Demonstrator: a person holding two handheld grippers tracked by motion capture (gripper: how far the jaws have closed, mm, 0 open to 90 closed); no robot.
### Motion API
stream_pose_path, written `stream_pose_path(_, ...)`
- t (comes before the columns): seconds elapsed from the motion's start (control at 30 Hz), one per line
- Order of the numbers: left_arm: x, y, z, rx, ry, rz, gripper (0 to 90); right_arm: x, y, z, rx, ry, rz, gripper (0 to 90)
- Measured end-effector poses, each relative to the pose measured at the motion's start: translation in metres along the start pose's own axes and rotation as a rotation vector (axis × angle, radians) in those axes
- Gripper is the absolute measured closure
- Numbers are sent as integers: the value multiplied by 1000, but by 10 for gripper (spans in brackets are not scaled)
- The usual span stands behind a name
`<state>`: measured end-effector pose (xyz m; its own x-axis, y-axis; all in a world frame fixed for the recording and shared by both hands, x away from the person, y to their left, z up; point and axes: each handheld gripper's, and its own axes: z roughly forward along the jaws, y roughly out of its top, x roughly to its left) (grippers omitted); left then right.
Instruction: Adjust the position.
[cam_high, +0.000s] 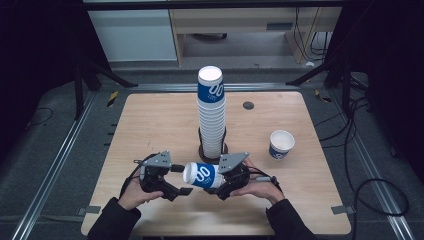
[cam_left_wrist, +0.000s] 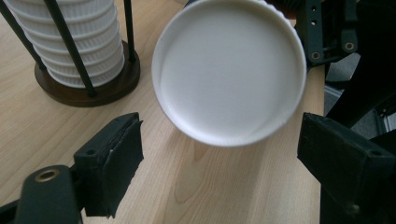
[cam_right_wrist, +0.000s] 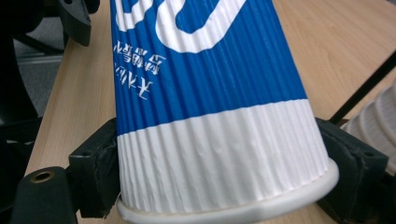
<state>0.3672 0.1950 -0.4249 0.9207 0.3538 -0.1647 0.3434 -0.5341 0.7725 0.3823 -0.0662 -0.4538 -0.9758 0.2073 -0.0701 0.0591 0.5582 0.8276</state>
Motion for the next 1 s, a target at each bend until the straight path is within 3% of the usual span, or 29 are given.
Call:
stream_pose_path(0.33, -3, -1, 7, 56, -35, 15, 151, 12, -1, 20, 81, 53, -63, 149)
stream_pose_path(0.5, -5, -1, 11, 85, -47, 28, 197, 15, -1, 21, 89, 64, -75, 149)
stream_pose_path(0.53, -5, -1, 12, 83, -59, 27, 255, 15, 0, 21, 89, 63, -81, 148)
stream_pose_path(0.7, -5, -2, 13, 100, -63, 26, 259, 16, -1, 22, 101, 63, -93, 145)
stream_pose_path(0.9, -4, -2, 12, 91, -58, 24, 260, 15, -1, 22, 98, 60, -82, 120)
stream_pose_path(1.0, -1, -3, 7, 67, -46, 12, 261, 10, 0, 15, 63, 40, -43, 79)
